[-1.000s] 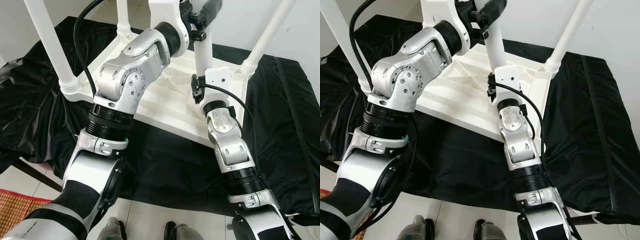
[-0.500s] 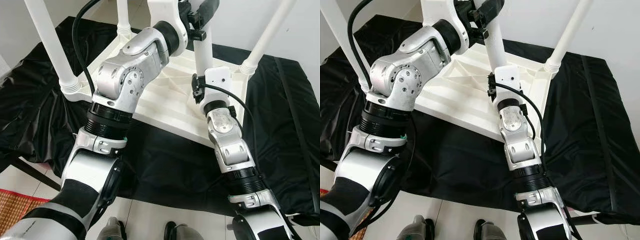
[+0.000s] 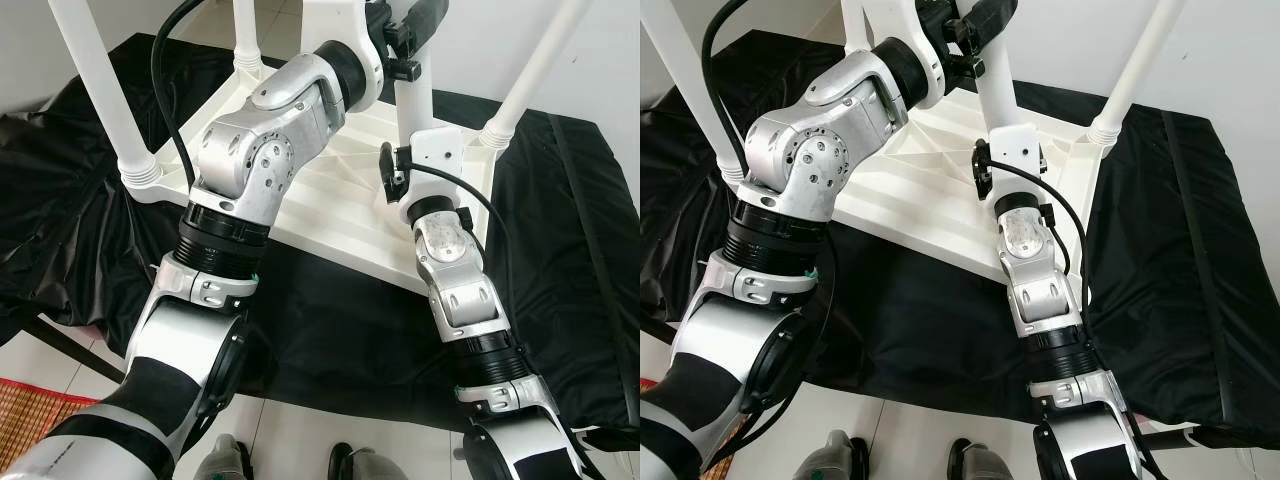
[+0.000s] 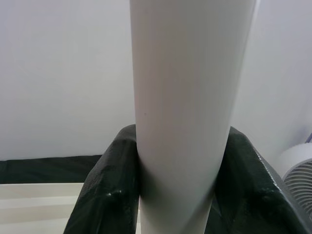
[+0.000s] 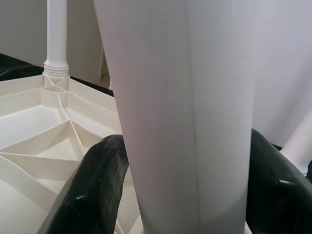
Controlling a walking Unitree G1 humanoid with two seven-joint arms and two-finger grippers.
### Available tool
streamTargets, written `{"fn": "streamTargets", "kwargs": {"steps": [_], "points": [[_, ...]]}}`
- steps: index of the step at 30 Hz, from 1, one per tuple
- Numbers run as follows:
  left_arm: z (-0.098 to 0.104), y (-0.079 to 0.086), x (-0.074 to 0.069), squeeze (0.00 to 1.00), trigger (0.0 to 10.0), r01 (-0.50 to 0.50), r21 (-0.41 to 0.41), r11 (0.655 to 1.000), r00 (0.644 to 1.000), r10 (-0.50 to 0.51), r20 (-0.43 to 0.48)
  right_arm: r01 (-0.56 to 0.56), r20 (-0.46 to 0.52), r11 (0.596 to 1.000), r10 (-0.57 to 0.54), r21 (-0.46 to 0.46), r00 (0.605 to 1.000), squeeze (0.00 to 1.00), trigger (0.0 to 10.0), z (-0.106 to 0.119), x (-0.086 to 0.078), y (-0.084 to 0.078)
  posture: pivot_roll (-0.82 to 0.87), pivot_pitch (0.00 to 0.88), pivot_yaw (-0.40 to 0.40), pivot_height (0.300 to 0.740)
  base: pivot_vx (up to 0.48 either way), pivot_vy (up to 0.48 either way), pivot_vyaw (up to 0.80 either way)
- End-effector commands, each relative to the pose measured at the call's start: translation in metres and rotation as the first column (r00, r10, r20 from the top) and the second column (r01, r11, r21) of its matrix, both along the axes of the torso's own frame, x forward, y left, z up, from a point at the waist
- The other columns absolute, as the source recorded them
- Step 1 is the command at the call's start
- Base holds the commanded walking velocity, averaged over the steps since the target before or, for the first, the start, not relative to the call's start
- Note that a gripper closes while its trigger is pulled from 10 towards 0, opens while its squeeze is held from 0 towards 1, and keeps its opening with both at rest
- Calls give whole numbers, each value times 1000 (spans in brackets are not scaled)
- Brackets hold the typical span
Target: Building children table
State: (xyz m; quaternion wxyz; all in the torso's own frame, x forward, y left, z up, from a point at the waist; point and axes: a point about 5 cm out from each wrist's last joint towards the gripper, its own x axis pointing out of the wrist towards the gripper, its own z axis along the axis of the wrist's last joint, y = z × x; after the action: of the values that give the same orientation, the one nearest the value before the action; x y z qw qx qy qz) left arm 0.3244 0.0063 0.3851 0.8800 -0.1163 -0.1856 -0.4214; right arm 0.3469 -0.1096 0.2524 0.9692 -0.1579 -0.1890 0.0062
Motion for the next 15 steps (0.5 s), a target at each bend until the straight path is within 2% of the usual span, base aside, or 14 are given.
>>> {"fn": "streamTargets", "kwargs": {"steps": [1, 8, 9, 10, 11, 12, 15], "points": [[11, -14, -19, 0, 10000, 178, 47, 983, 977, -182, 108, -1, 18, 1000, 1, 12, 1000, 0, 10000, 7, -1, 2, 68, 148, -26, 740, 0, 0, 0], [11, -15, -20, 0, 10000, 179, 49, 983, 977, -183, 110, 2, 21, 1000, -2, 20, 1000, 0, 10000, 9, -1, 2, 66, 148, -28, 740, 0, 0, 0], [11, -15, -20, 0, 10000, 179, 49, 983, 977, -184, 110, 4, 17, 1000, -4, 22, 1000, 0, 2392, 8, -1, 1, 66, 148, -28, 740, 0, 0, 0], [11, -15, -20, 0, 10000, 179, 49, 983, 977, -184, 110, 4, 17, 1000, -4, 22, 1000, 0, 2392, 8, -1, 1, 66, 148, -28, 740, 0, 0, 0], [11, -15, -20, 0, 10000, 179, 50, 983, 977, -184, 112, 5, 16, 1000, -5, 25, 1000, 0, 784, 8, -1, 1, 64, 149, -27, 740, 0, 0, 0], [11, -16, -20, 0, 10000, 180, 52, 982, 976, -185, 114, 8, 15, 1000, -8, 28, 1000, 0, 0, 9, -1, 0, 64, 149, -27, 740, 0, 0, 0], [10, -17, -22, 0, 10000, 188, 55, 981, 974, -193, 119, 18, 16, 999, -19, 35, 1000, 0, 0, 10, -1, -1, 64, 147, -26, 740, 0, 0, 0]]}}
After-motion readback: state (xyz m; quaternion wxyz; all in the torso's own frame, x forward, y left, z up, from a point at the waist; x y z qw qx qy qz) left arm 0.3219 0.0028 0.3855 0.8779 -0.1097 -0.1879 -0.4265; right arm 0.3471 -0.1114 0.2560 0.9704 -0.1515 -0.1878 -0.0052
